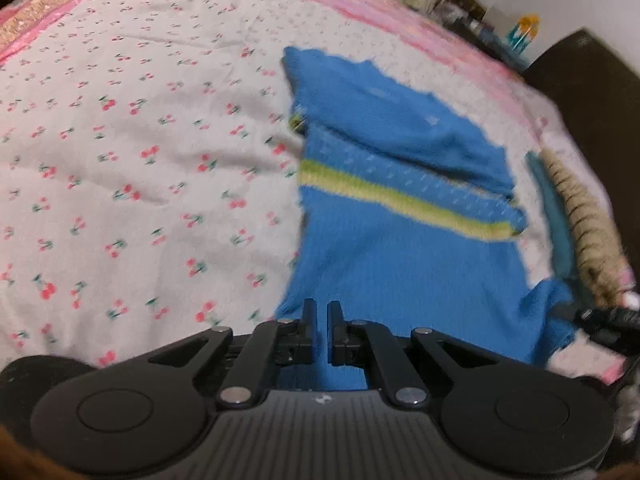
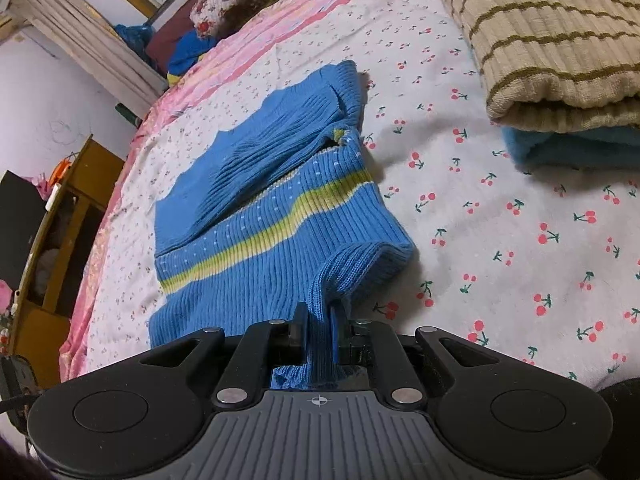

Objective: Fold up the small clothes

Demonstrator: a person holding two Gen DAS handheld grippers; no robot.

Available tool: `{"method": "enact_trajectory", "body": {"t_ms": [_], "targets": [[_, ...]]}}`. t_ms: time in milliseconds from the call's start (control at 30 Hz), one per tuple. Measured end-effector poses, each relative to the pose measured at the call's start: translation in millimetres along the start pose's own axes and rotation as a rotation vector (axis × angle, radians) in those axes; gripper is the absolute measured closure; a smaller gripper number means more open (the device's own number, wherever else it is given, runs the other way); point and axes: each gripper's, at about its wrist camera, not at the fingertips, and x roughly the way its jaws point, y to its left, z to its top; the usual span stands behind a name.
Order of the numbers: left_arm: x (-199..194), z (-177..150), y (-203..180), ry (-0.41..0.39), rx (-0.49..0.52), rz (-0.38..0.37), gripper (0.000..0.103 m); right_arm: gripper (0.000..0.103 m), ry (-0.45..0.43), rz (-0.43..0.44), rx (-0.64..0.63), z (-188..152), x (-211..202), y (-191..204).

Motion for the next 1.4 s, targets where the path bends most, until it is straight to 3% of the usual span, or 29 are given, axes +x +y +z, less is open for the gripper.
{"method": "enact_trajectory", "body": {"t_ms": [167, 300, 633, 867, 933, 967, 1033, 1167, 1400], "targets": [[9.3, -9.7, 1.8, 0.071, -0.003, 0.076, 0.087, 0.093, 0.003, 0.004, -0.001, -0.8, 4.4, 2.6], [10.8, -13.9, -6.8, 0.09, 0.032, 0.083, 0.071, 0.093, 0.001, 0.01, 0.001, -0.4, 3.0, 1.2], [4.5, -22.5, -13.3, 0.116, 0.038, 0.17, 0.068, 0.093, -0.001, 0.015, 0.025, -4.3, -0.8, -8.7], [12.2, -26.3, -23.0, 0.156, 0.105, 0.186, 0.067, 0.093, -0.004, 0.009, 0.034, -5.4, -5.6, -13.3], [11.8, -26.5, -23.6, 0.167, 0.102, 0.15, 0.073, 0.093, 0.001, 0.007, 0.035, -6.0, -7.4, -14.6], [11.7, -25.7, -21.9, 0.171, 0.085, 0.128, 0.084, 0.093, 0.002, 0.006, 0.036, -6.6, -8.0, -14.9], [9.1, -22.7, -17.8, 0.169, 0.048, 0.086, 0.091, 0.093, 0.002, 0.008, 0.042, -7.1, -9.5, -15.4], [-0.7, -10.2, -6.5, 0.137, -0.063, -0.046, 0.093, 0.093, -0.009, 0.048, 0.09, -3.7, -12.0, -16.8], [-14.9, 35.9, -0.1, 0.002, -0.183, -0.239, 0.093, 0.093, -0.081, 0.153, 0.124, 20.0, -16.3, -2.7]]}}
